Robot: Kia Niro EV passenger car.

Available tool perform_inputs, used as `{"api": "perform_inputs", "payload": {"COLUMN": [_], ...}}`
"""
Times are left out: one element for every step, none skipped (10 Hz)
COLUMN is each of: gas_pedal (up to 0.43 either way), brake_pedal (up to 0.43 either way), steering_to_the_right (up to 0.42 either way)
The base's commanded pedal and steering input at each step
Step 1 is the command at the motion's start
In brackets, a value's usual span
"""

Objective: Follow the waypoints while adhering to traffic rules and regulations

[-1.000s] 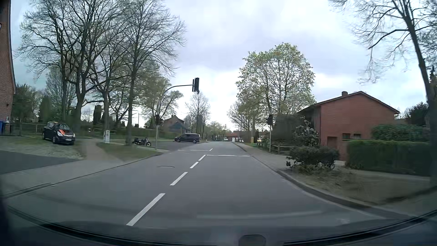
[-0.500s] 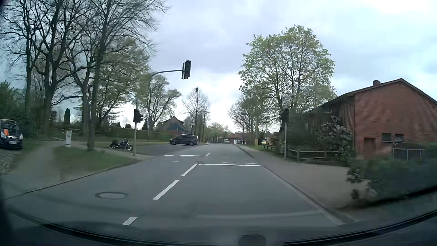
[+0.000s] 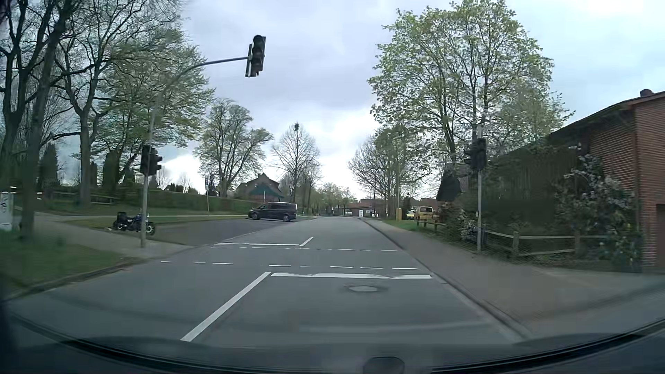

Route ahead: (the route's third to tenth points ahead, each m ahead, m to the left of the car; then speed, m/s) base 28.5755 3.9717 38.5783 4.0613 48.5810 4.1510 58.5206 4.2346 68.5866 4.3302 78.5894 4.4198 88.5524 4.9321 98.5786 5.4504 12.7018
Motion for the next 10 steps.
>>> {"api": "perform_inputs", "payload": {"gas_pedal": [0.197,0.197,0.197,0.197,0.197,0.197,0.197,0.197,0.197,0.197], "brake_pedal": [0.0,0.0,0.0,0.0,0.0,0.0,0.006,0.0,0.0,0.0], "steering_to_the_right": [-0.003,-0.003,-0.003,-0.003,-0.003,-0.003,-0.004,-0.003,-0.003,-0.002]}}
